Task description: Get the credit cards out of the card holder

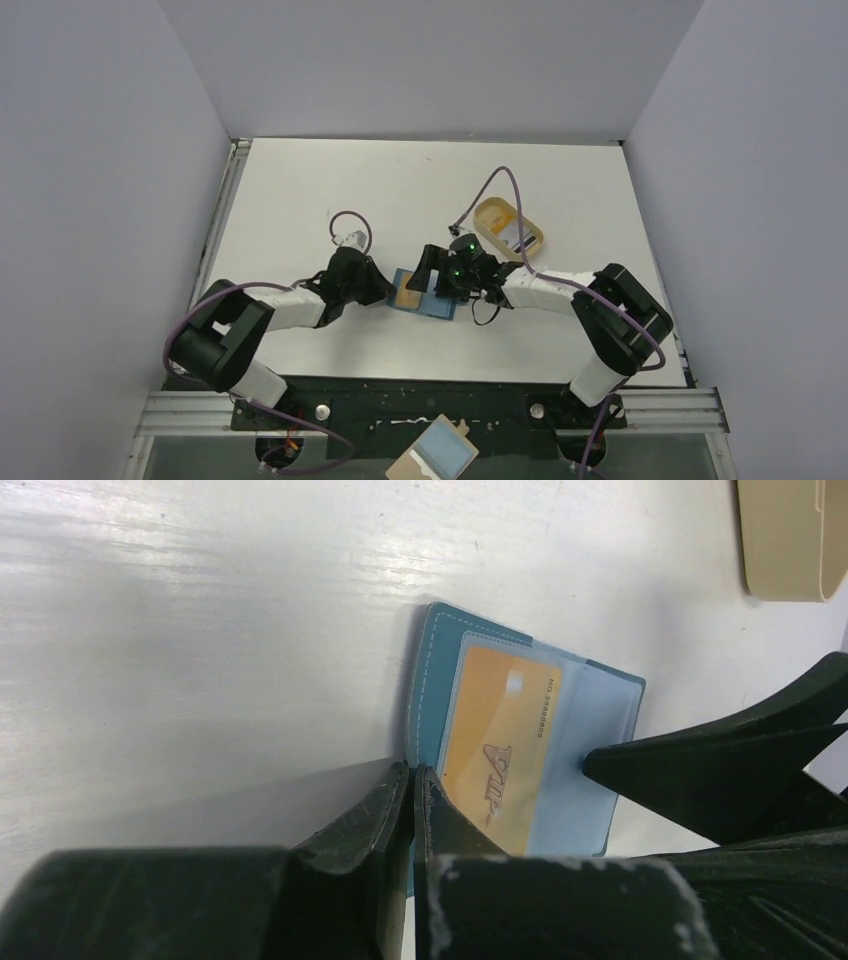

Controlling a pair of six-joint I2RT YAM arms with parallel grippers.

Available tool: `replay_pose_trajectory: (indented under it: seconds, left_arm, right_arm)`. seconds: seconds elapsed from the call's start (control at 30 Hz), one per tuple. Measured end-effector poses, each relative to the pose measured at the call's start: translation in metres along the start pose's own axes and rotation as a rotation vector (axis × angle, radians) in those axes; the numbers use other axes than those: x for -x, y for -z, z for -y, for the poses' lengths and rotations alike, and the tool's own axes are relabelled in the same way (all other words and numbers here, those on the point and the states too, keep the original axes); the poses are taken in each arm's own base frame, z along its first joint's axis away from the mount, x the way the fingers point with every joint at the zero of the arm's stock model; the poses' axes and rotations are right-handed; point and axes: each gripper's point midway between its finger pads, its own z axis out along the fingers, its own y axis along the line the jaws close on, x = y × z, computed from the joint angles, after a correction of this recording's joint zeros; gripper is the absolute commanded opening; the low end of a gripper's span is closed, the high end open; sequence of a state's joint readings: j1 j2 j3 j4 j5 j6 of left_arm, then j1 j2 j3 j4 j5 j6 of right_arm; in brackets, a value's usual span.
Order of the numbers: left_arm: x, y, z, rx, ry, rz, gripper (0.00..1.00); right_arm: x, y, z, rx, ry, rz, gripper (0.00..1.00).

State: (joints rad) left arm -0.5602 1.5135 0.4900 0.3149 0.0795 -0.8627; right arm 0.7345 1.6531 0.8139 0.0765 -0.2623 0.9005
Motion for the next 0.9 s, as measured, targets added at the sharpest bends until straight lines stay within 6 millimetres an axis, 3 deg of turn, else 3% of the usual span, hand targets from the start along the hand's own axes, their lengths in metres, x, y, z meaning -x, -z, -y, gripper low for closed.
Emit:
replay_pose_trajectory:
  seconds: [0.17,0.4,0.53,0.9]
  left_arm:
    - [0.0,-0.005,0.001,-0.021,0.012,0.014,0.0]
    - [0.003,-0.012,0.005,-0.073,0.023,0.052,0.0]
    - [0.006,-0.014,0.005,-0.09,0.03,0.08,0.0]
    - [0.007,-0.016,0.004,-0.135,0.051,0.129,0.0]
  right_arm:
    - [-0.003,0.002,0.004,0.031,-0.046,0.049,0.9]
    - [-0.009,-0.015,-0.02,0.163,-0.072,0.117,0.9]
    - [-0.005,-0.021,-0.024,0.199,-0.119,0.167,0.9]
    - [0.0,-0.018,-0.035,0.369,-0.247,0.317,0.88]
